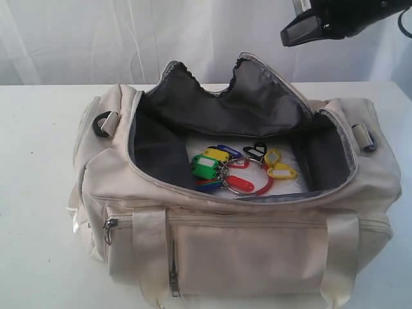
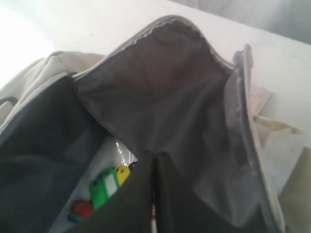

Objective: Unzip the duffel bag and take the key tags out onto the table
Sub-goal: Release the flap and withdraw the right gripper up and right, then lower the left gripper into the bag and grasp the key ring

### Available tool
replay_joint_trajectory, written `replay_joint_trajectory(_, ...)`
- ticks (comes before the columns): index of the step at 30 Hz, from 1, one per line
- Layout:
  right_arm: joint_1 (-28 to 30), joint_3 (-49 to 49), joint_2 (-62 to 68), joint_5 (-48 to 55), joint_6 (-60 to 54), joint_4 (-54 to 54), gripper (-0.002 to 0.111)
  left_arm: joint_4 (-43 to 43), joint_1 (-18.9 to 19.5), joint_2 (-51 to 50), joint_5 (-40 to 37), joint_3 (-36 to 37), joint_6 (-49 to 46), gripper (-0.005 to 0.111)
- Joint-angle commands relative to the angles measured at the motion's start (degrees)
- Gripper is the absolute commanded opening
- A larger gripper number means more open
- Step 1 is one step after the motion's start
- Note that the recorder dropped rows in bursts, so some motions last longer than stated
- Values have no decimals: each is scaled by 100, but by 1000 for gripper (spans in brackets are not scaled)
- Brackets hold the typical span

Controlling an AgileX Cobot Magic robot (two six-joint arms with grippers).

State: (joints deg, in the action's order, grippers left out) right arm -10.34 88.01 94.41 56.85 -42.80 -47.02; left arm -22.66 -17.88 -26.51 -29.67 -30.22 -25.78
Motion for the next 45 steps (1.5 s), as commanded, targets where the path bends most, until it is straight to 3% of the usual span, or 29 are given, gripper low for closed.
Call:
replay_joint_trajectory(1,13,-1073,-1039,-655,18,152,0,-40,8,-297,126,-38,229,0)
replay_joint_trajectory(7,13,-2234,-2600,-1170,345,339,0,-195,8,-1656,-691,-1063,242,0)
replay_joint_trajectory(14,13,-2973,-3793,-841,465,478,0,-1396,-90,-3499,-1580,-2928,-983,0)
replay_joint_trajectory(22,13,-3231,-4363,-1157,574,585,0,-1455,-661,-5231,-1480,-4529,-1028,0)
replay_joint_trajectory(27,13,-3231,-4460,-1173,608,771,0,-1412,-1096,-6194,-968,-4867,-1028,0)
replay_joint_trajectory(32,13,-3231,-4460,-1323,1354,1447,0,-1386,-1688,-6990,-193,-4937,-1174,0)
replay_joint_trajectory(34,13,-3231,-4460,-1322,1449,1463,0,-1245,-1909,-7336,-277,-5167,-663,0)
replay_joint_trajectory(37,13,-3231,-4460,-1322,1463,1463,0,86,-2276,-7995,-1018,-6034,88,0)
replay_joint_trajectory(41,13,-3231,-4460,-1335,1462,1463,0,1181,-2591,-8340,-1085,-6635,285,0)
replay_joint_trajectory(43,13,-3231,-4460,-1335,1462,1463,0,1356,-2618,-8419,-1004,-6760,274,8)
replay_joint_trajectory(45,13,-3231,-4460,-1335,1462,1463,0,1382,-2618,-8459,-1108,-6776,940,26)
